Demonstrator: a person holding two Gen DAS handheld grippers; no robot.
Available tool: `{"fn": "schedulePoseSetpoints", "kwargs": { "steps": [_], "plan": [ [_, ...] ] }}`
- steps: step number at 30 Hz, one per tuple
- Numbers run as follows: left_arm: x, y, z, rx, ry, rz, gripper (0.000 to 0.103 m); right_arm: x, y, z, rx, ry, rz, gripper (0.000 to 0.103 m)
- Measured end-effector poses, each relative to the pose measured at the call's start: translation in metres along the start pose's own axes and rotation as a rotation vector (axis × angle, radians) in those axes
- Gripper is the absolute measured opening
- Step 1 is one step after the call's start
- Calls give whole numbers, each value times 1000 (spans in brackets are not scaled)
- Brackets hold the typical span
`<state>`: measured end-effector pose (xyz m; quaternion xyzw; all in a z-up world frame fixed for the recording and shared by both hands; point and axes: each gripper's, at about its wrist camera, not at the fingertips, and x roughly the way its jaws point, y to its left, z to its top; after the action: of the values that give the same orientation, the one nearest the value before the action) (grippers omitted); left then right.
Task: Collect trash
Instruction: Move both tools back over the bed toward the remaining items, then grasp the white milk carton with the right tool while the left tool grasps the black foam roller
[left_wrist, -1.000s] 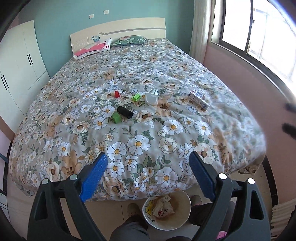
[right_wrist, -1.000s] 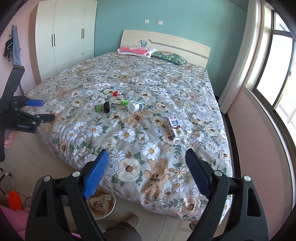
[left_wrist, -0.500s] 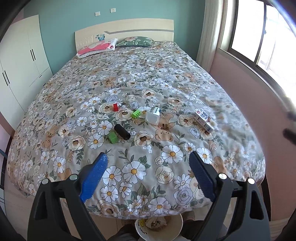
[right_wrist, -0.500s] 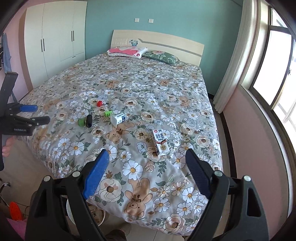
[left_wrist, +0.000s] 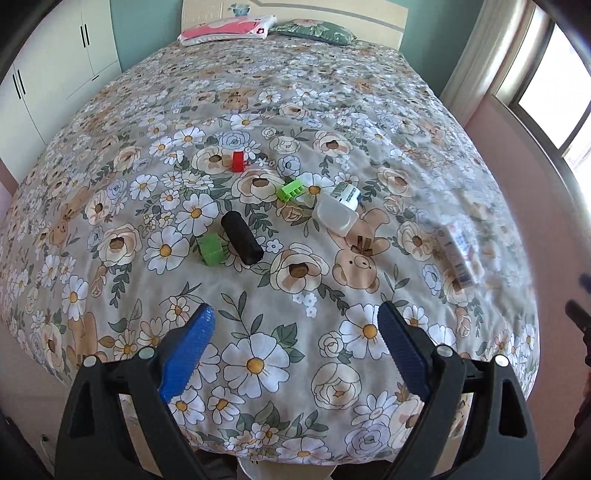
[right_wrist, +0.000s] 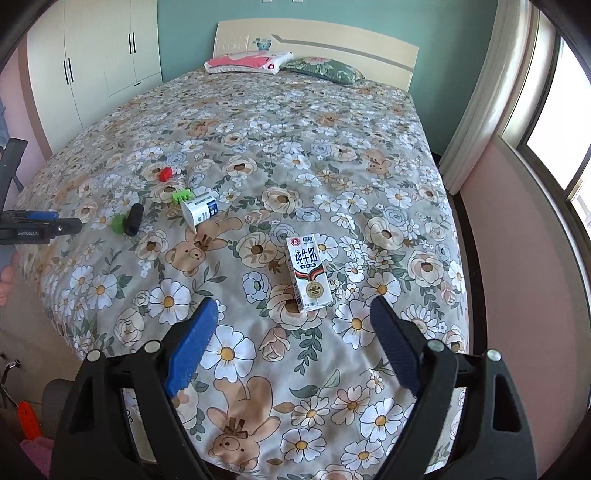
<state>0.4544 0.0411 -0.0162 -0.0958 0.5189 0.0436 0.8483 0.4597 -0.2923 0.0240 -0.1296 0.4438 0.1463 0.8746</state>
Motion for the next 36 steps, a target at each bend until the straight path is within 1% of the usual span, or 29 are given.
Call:
{"fn": "schedulePoseSetpoints", "kwargs": {
  "steps": [4,8,14,19,23,24,25,27,31,33,34,35,36],
  "plan": [
    [36,8,12,-45,23,-32,91,48,-9,4,0,37,20,83],
    [69,16,20,-73,36,-55,91,92,-14,7,-15,75,14,83],
    [111,31,32,-115,28,-74,91,152,-23,8,-27,132,-3,83],
    [138,38,45,-123,12,-46,91,192,-32,9,-26,172,3,83],
    [157,43,56,-138,22,-36,91,218,-39,11,-19,197,10,83],
    [160,43,58,-139,22,-30,89,224,-42,12,-14,199,18,83],
    [164,42,61,-136,19,-19,87,229,-44,13,-11,201,29,83],
    [173,40,66,-121,30,1,76,238,-45,16,-10,204,47,83],
    [182,35,74,-97,28,28,71,257,-40,22,-26,223,81,83],
    [185,32,77,-84,33,20,56,266,-35,24,-56,231,66,83],
    [186,31,78,-80,35,17,52,270,-34,24,-70,233,51,82],
    [186,30,79,-78,38,10,45,275,-33,24,-79,242,41,80],
    [187,31,79,-80,41,3,40,281,-32,23,-83,261,42,76]
  ]
}}
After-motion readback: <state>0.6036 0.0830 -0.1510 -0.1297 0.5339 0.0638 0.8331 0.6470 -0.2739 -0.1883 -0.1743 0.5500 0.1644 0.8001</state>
